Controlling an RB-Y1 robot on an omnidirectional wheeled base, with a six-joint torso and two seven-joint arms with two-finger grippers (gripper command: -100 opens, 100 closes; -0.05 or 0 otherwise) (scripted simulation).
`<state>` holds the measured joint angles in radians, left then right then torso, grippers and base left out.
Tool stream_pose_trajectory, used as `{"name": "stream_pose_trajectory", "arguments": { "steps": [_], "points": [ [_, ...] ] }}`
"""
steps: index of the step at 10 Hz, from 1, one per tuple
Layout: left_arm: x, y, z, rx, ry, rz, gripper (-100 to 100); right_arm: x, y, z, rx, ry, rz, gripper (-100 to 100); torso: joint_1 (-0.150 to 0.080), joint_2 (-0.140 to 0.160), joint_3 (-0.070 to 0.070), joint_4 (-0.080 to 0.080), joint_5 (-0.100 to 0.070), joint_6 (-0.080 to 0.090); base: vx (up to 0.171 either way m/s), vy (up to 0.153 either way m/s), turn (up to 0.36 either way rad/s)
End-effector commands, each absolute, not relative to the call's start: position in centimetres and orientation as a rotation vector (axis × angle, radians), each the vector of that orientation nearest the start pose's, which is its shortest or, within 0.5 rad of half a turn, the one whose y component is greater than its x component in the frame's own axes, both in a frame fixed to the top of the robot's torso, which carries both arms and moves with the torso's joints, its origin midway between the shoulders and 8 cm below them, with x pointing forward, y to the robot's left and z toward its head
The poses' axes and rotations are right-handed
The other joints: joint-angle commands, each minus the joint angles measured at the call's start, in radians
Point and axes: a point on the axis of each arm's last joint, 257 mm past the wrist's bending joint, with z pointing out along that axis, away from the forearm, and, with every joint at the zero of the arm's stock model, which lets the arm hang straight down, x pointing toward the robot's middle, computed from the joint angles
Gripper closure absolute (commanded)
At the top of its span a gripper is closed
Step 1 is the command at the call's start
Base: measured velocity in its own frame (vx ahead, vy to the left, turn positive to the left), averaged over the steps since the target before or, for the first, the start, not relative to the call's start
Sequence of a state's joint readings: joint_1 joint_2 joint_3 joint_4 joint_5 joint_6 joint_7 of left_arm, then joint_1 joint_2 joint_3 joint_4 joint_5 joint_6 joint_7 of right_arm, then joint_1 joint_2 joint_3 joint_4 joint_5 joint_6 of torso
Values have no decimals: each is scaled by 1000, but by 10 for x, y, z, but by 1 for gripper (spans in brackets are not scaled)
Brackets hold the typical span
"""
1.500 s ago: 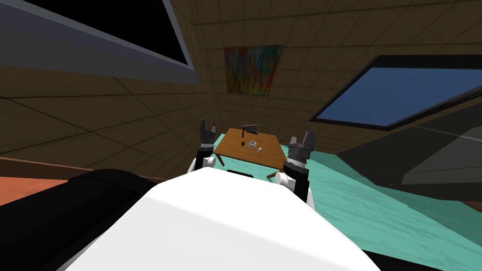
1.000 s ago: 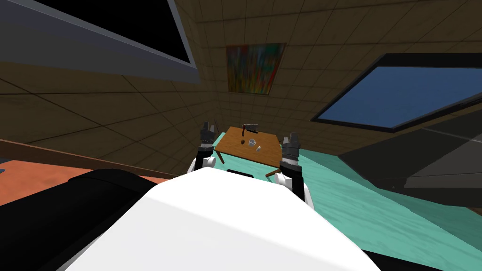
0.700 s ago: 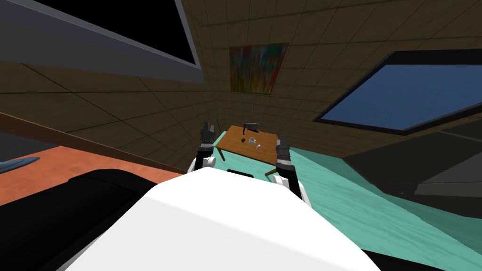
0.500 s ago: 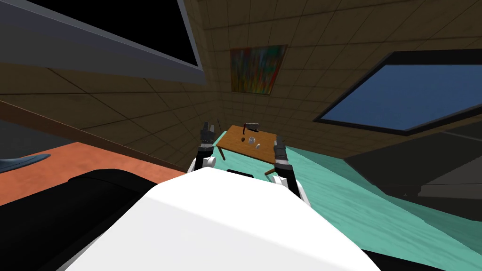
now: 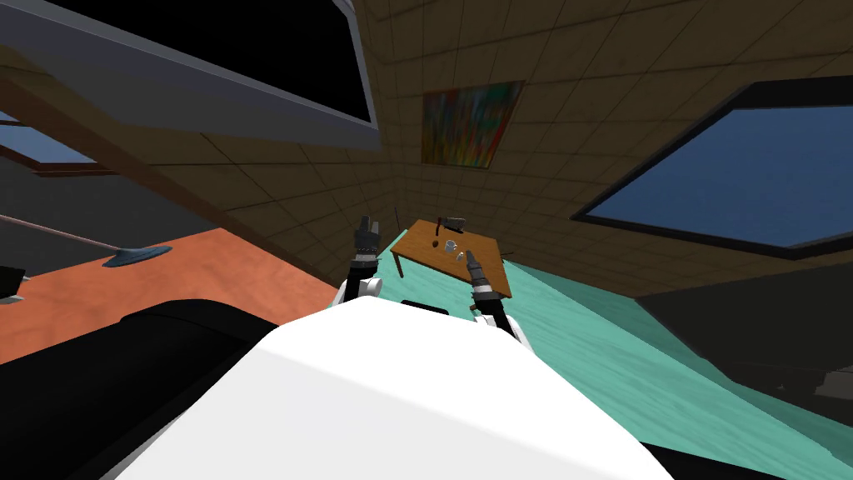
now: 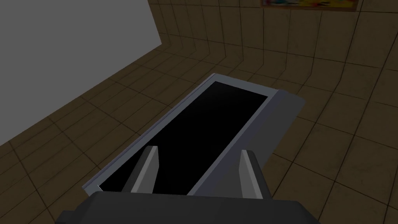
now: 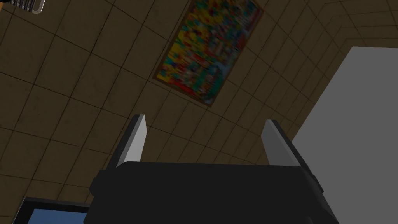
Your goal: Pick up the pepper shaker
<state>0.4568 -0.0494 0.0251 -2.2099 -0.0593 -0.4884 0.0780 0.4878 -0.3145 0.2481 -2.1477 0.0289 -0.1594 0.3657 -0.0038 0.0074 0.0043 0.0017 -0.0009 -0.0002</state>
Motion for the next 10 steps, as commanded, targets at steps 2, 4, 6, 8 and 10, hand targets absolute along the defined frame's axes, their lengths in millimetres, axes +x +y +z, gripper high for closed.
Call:
{"name": "stream_pose_trajectory", "arguments": {
  "steps": [2,4,6,8,10],
  "points": [
    [362,284,5,-721,611,-1318,0,385,-164,-187,472,1508,972,-100,0,1,1,0,0,0,-121,-26,175],
    [362,284,5,-721,611,-1318,0,378,-154,-217,436,1601,940,-100,1,-2,-1,0,0,0,-65,-14,171],
    [362,284,5,-721,611,-1318,0,356,-140,-276,358,1781,871,-100,2,-4,-2,-1,0,0,-69,6,271],
    [362,284,5,-721,611,-1318,0,337,-137,-312,291,1892,821,-100,2,-4,-2,-1,1,1,-59,19,202],
    [362,284,5,-721,611,-1318,0,316,-134,-346,220,1993,772,-100,4,-5,-3,-1,1,0,-46,36,265]
  ]
}}
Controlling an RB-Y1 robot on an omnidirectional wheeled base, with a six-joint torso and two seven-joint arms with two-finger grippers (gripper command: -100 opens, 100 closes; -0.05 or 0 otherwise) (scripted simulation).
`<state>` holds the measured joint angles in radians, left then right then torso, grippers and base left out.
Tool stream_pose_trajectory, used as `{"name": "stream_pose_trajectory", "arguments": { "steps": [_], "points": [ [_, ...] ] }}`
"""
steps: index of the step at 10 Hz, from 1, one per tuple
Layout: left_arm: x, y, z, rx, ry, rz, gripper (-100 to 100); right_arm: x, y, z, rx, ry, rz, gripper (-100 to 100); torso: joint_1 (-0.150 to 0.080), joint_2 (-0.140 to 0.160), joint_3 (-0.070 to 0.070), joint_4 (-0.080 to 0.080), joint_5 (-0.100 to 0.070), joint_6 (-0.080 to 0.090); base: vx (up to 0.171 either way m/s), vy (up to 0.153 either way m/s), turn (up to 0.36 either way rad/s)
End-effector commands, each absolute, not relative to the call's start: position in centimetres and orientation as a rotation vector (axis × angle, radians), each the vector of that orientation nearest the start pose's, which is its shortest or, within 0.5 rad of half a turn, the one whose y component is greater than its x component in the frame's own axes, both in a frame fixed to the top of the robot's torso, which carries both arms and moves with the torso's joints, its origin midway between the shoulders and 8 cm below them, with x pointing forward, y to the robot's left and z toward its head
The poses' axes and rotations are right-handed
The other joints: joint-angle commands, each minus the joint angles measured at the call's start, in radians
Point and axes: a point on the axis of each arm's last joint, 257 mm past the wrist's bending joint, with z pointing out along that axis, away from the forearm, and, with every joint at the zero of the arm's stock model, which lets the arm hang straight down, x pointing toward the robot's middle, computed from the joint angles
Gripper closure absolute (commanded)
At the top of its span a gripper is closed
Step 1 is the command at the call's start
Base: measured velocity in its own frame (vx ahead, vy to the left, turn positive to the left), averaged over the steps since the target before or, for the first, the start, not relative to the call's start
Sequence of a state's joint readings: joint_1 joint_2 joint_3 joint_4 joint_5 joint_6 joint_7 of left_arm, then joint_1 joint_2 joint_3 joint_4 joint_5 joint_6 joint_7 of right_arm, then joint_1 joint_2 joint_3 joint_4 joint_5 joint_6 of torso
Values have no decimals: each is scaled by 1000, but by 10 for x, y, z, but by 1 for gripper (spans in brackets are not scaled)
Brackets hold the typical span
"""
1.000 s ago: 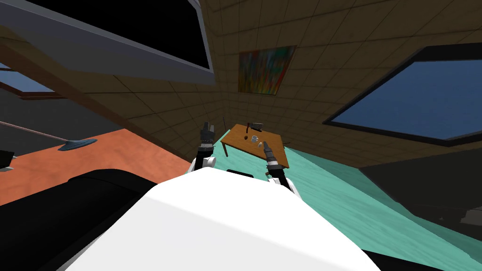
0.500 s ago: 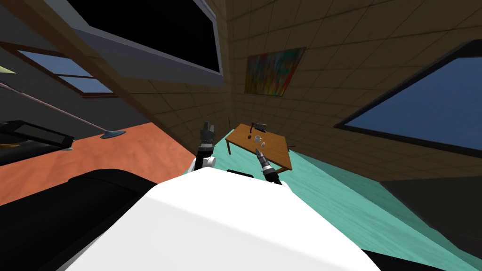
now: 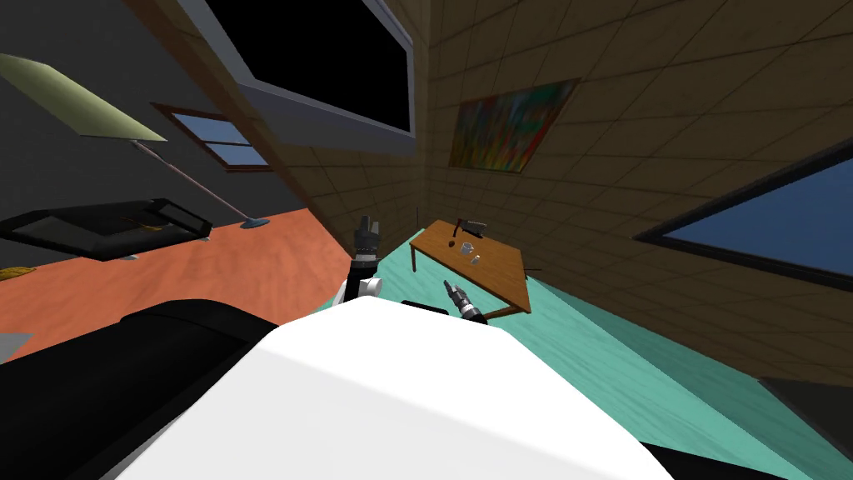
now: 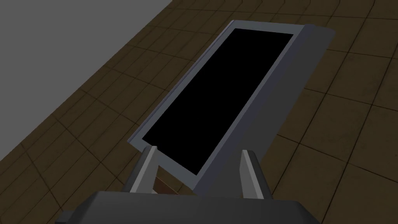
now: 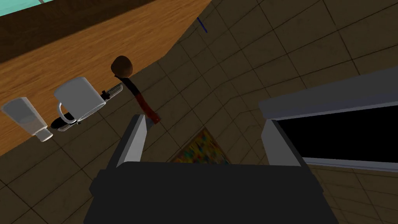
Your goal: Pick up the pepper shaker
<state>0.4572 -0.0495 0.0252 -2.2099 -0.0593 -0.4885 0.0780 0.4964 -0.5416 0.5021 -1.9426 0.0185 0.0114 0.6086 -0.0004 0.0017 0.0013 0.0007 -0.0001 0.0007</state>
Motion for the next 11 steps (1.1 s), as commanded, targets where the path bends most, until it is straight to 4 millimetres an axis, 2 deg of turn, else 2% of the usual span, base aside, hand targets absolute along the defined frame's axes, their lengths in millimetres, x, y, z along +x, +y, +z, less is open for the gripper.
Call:
{"name": "stream_pose_trajectory", "arguments": {
  "steps": [1,2,3,4,5,6,7,8,9,10,11],
  "points": [
    [362,284,5,-721,611,-1318,0,295,-138,-378,159,2089,721,-100,0,0,0,0,0,0,-31,40,346],
    [362,284,5,-721,611,-1318,0,294,-137,-378,146,2091,719,-100,0,-1,0,0,0,-1,-25,22,130],
    [362,284,5,-721,611,-1318,0,268,-143,-410,75,2189,667,-100,0,-1,-1,0,0,0,-20,39,286],
    [362,284,5,-721,611,-1318,0,268,-143,-410,65,2188,661,-100,0,-1,-1,0,0,0,-14,29,133],
    [362,284,5,-721,611,-1318,0,240,-153,-440,-19,2281,604,-100,0,-2,-1,0,0,0,-10,39,315],
    [362,284,5,-721,611,-1318,0,240,-153,-441,-25,2282,600,-100,0,-2,-1,0,0,-1,1,24,145],
    [362,284,5,-721,611,-1318,0,210,-168,-469,-112,2375,538,-100,-1,-2,-1,0,0,1,14,35,297],
    [362,284,5,-721,611,-1318,0,210,-168,-469,-121,2373,535,-100,-1,-3,-2,-1,0,-1,15,25,160],
    [362,284,5,-721,611,-1318,0,179,-186,-495,-216,2461,469,-100,-1,-4,-2,-1,0,0,24,41,343],
    [362,284,5,-721,611,-1318,0,179,-187,-495,-224,2460,466,-100,0,-4,-2,-1,0,-1,32,24,153],
    [362,284,5,-721,611,-1318,0,147,-209,-517,-326,2541,396,-100,-1,-5,-3,-1,0,1,47,32,308]
  ]
}}
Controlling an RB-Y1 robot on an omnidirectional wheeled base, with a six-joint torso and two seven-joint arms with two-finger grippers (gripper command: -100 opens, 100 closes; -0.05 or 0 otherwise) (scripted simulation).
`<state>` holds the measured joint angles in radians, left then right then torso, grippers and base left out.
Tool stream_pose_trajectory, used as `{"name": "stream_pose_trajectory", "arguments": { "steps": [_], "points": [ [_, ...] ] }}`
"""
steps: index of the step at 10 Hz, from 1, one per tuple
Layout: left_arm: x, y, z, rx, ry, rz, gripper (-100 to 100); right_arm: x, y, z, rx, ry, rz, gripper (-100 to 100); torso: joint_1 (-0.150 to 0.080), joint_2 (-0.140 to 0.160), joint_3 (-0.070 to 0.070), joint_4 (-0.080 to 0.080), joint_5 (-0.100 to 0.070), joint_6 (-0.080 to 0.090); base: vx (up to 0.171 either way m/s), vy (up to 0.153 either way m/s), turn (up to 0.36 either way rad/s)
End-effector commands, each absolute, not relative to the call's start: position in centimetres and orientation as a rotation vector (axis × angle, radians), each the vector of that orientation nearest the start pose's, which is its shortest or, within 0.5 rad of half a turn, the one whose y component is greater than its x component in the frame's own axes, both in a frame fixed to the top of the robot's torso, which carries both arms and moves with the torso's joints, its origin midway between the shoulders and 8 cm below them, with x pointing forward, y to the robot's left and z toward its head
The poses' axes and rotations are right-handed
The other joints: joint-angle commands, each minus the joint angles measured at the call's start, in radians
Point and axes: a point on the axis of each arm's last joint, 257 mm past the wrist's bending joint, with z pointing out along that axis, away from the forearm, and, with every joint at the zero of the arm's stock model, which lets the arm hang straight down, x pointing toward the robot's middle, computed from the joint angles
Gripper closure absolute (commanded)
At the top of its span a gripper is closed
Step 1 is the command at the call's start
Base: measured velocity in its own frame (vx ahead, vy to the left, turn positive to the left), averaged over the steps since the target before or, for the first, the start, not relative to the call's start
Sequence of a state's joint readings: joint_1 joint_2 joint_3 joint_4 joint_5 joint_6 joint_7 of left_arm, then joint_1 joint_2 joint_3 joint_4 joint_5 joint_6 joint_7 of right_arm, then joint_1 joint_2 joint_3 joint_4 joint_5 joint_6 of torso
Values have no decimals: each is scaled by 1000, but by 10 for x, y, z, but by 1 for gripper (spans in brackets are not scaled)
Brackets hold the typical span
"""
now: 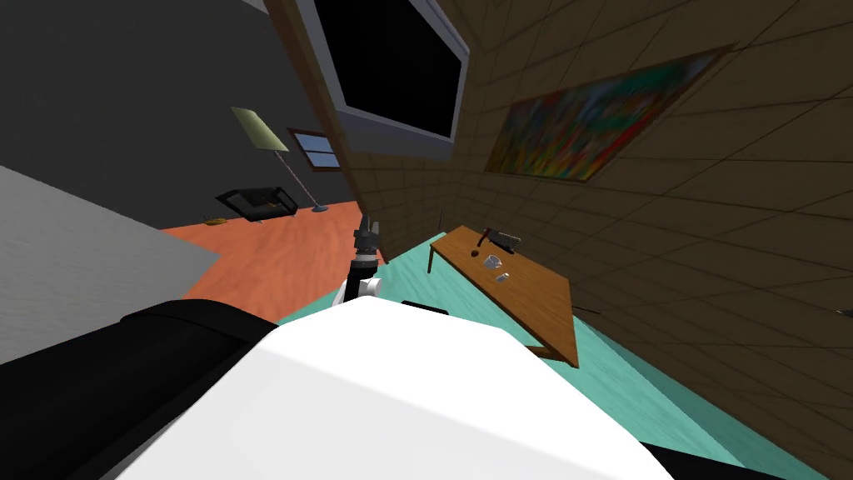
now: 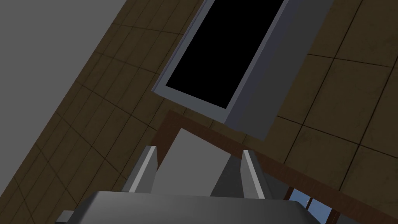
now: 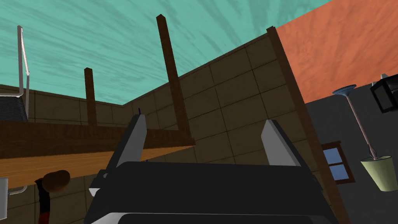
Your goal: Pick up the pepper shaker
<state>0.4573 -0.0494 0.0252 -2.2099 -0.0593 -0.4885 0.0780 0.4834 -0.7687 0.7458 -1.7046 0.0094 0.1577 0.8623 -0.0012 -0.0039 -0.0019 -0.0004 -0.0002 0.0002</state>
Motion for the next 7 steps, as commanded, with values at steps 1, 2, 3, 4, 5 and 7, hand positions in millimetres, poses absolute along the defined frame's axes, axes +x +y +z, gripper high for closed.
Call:
{"name": "stream_pose_trajectory", "arguments": {
  "steps": [1,2,3,4,5,7],
  "points": [
    [362,284,5,-721,611,-1318,0,147,-209,-517,-333,2540,394,-100,0,0,0,0,0,0,42,19,174],
    [362,284,5,-721,611,-1318,0,116,-232,-536,-435,2613,328,-100,0,0,0,0,0,1,59,21,275],
    [362,284,5,-721,611,-1318,0,115,-236,-536,-447,2614,320,-100,-1,-1,0,0,0,0,52,16,179],
    [362,284,5,-721,611,-1318,0,84,-265,-551,-556,2684,246,-100,0,0,0,0,0,1,72,29,314],
    [362,284,5,-721,611,-1318,0,84,-265,-551,-564,2682,244,-100,0,-2,-1,0,0,0,64,11,196],
    [362,284,5,-721,611,-1318,0,54,-297,-562,-683,2741,168,-100,-1,-2,-1,0,0,0,82,5,250]
  ]
}}
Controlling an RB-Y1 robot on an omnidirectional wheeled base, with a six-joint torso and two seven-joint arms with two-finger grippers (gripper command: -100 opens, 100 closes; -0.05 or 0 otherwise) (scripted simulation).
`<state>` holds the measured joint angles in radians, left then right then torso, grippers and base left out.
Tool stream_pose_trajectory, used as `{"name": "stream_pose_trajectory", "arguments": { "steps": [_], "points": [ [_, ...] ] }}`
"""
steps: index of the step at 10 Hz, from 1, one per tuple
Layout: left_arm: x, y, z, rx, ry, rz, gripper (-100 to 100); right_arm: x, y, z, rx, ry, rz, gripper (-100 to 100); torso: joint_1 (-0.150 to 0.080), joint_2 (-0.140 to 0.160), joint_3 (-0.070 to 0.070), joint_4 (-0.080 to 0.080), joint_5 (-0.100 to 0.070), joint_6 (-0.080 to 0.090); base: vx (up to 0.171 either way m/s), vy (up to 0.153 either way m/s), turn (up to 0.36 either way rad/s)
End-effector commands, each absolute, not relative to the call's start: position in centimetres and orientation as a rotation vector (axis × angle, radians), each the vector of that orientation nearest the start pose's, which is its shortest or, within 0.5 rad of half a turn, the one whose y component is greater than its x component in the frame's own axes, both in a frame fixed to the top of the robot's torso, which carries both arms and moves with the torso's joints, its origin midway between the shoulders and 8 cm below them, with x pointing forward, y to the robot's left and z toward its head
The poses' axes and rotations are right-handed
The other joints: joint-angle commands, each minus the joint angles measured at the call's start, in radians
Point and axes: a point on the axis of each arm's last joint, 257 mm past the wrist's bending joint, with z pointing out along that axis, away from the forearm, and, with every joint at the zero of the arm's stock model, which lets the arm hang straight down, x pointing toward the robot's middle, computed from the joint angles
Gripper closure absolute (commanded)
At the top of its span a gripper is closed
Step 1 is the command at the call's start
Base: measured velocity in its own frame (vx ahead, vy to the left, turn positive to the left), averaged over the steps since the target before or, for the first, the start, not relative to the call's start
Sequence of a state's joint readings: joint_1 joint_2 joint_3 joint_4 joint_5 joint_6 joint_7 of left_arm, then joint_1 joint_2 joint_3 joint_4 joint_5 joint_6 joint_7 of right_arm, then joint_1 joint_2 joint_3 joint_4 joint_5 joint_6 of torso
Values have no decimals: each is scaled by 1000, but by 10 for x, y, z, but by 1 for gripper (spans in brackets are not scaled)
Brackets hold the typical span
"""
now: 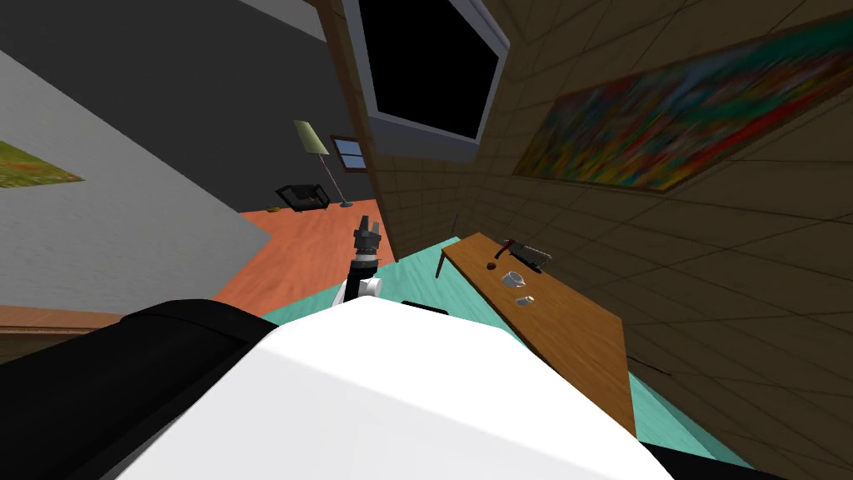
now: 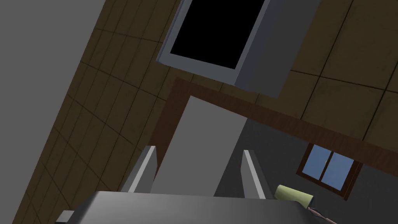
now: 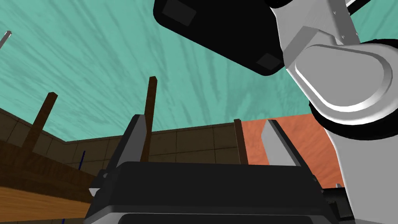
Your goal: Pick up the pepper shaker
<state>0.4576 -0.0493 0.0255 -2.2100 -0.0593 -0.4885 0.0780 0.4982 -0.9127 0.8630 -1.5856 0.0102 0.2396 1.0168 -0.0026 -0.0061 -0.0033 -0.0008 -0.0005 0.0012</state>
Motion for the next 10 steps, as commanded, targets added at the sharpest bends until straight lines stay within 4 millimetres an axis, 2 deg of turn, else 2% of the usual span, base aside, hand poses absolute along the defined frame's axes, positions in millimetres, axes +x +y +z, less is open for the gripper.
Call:
{"name": "stream_pose_trajectory", "arguments": {
  "steps": [1,2,3,4,5,6,7,8,9,10],
  "points": [
    [362,284,5,-721,611,-1318,0,25,-331,-570,-804,2793,91,-100,0,0,0,0,0,0,97,-4,309],
    [362,284,5,-721,611,-1318,0,3,-359,-572,-895,2833,30,-100,-1,-1,0,0,0,-1,149,-13,342],
    [362,284,5,-721,611,-1318,0,-2,-365,-573,-924,2837,16,-100,-1,-4,-2,-1,0,-1,111,-11,235],
    [362,284,5,-721,611,-1317,0,-26,-399,-573,-1034,2876,-57,-100,0,-3,-2,-1,0,0,112,-16,414],
    [362,284,5,-721,611,-1318,0,-26,-399,-573,-1042,2873,-58,-100,-1,-3,-1,0,0,-1,96,-23,163],
    [362,284,5,-721,611,-1317,0,-48,-433,-570,-1158,2902,-129,-100,0,-2,-1,0,0,0,119,-24,299],
    [362,284,5,-721,611,-1318,0,-48,-433,-570,-1158,2902,-129,-100,-1,-3,-2,0,0,-1,93,-23,144],
    [362,284,5,-721,611,-1317,0,-68,-466,-564,-1270,2924,-197,-100,0,-2,-1,0,0,1,95,-7,304],
    [362,284,5,-721,611,-1318,0,-68,-466,-564,-1270,2924,-197,-100,1,-2,-1,0,0,0,89,-41,133],
    [362,284,5,-721,611,-1317,0,-84,-495,-557,-1375,2938,-255,-100,-1,-1,-1,0,0,1,99,-60,281]
  ]
}}
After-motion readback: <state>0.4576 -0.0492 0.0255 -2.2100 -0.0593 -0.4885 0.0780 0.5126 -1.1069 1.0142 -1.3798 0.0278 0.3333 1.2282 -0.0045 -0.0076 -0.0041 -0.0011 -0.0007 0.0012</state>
